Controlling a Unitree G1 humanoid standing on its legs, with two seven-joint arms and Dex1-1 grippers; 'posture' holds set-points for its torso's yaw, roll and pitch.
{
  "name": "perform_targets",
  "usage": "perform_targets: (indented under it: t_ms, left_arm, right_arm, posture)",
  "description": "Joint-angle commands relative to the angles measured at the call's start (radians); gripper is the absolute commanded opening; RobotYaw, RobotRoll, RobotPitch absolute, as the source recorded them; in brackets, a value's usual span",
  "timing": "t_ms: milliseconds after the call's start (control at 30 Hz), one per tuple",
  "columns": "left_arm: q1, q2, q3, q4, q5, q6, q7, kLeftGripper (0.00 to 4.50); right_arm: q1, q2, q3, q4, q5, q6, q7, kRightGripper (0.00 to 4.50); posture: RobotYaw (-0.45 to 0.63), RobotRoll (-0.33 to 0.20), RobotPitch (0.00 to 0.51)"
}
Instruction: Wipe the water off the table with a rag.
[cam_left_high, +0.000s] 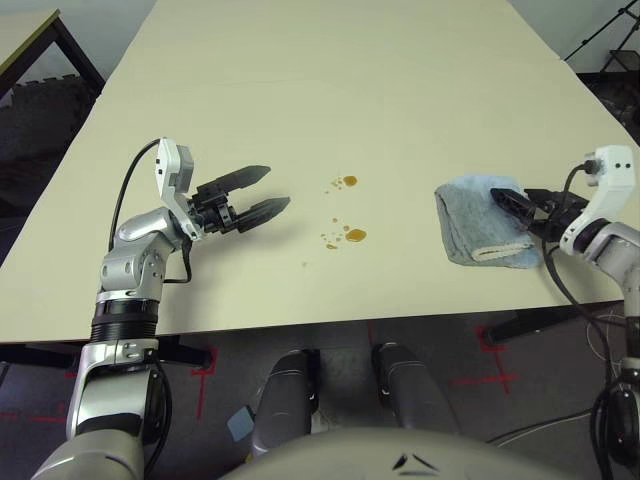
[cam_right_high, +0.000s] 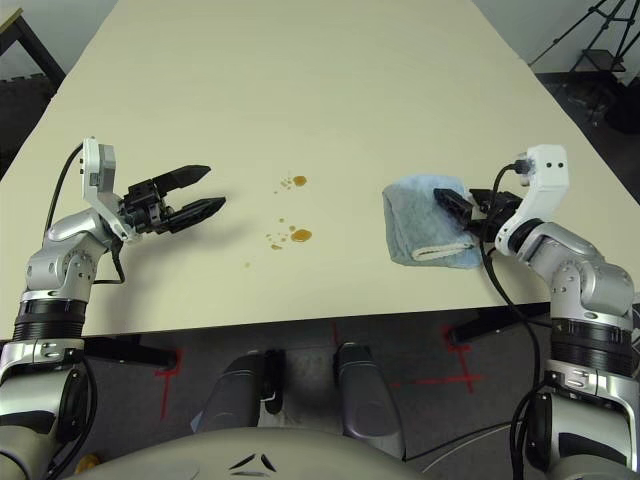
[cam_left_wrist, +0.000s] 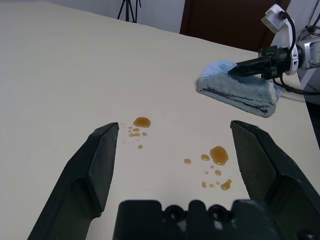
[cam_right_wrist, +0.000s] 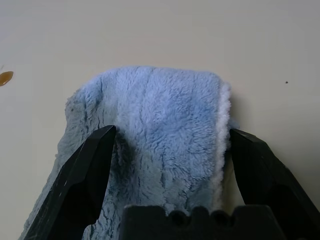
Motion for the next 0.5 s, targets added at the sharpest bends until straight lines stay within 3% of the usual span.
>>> perform_targets:
  t_ms: [33, 300, 400, 500]
  left_arm:
    - [-0.011, -0.006, -0.012, 0.016, 0.013, -0.008, 0.001, 4.5]
    - [-0.015, -0.014, -0.012, 0.017, 0.016, -0.011, 0.0, 4.5]
    - [-0.017, -0.014, -0.012, 0.02, 0.017, -0.012, -0.003, 4.5]
    - [-0.023, -0.012, -0.013, 0.027, 0.019, -0.013, -0.004, 4.5]
  right_arm:
    - [0.007, 0.013, 0.015, 0.034, -0.025, -0.029, -0.004, 4.45]
    - [0.041, 0.034, 0.076, -0.008, -0.029, -0.01, 0.034, 4.45]
    - [0.06, 0.029, 0.103, -0.029, -0.035, 0.0, 0.041, 3.88]
    - [0.075, 0.012, 0.134, -0.045, -0.053, 0.007, 0.054, 2.76]
  posture:
    - [-0.17, 0.0, 0.165]
    - [-0.18, 0.0, 0.161]
    - [-0.18, 0.0, 0.161]
    - [-0.18, 0.0, 0.165]
